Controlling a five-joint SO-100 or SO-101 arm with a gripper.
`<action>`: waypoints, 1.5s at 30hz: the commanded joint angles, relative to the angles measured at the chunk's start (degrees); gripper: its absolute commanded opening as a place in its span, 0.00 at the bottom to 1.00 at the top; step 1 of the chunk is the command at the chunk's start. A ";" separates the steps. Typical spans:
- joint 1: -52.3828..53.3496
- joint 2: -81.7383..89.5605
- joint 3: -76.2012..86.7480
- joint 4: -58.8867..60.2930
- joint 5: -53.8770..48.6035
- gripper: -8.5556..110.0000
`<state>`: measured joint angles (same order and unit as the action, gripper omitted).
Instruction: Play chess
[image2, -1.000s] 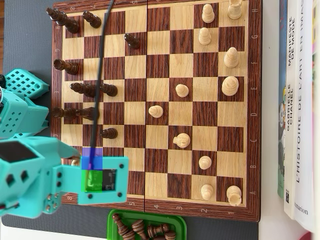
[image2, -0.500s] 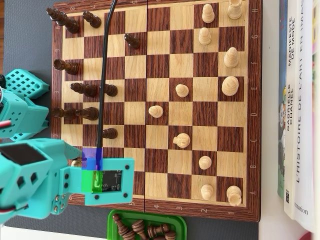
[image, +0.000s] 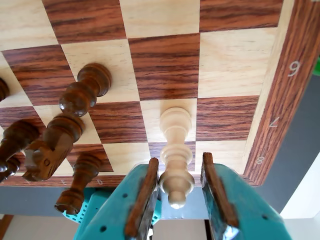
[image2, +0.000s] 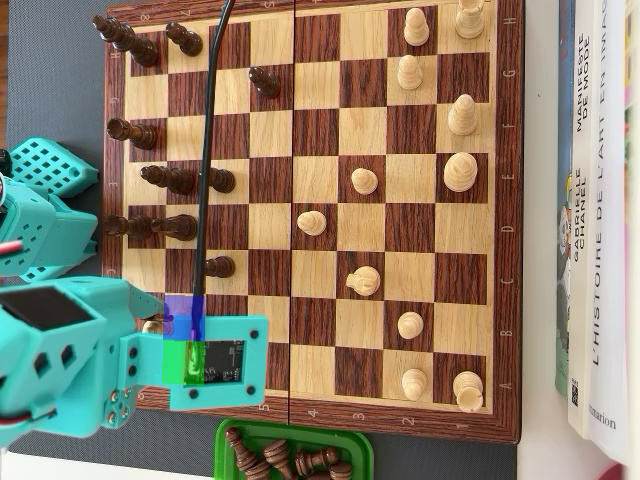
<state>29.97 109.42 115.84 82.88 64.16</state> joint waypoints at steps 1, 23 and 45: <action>0.09 0.26 0.44 0.00 -0.09 0.19; 0.26 0.70 0.00 -0.26 -0.18 0.14; 3.16 0.97 -3.08 0.35 -0.18 0.15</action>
<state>32.08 109.42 116.02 82.97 64.16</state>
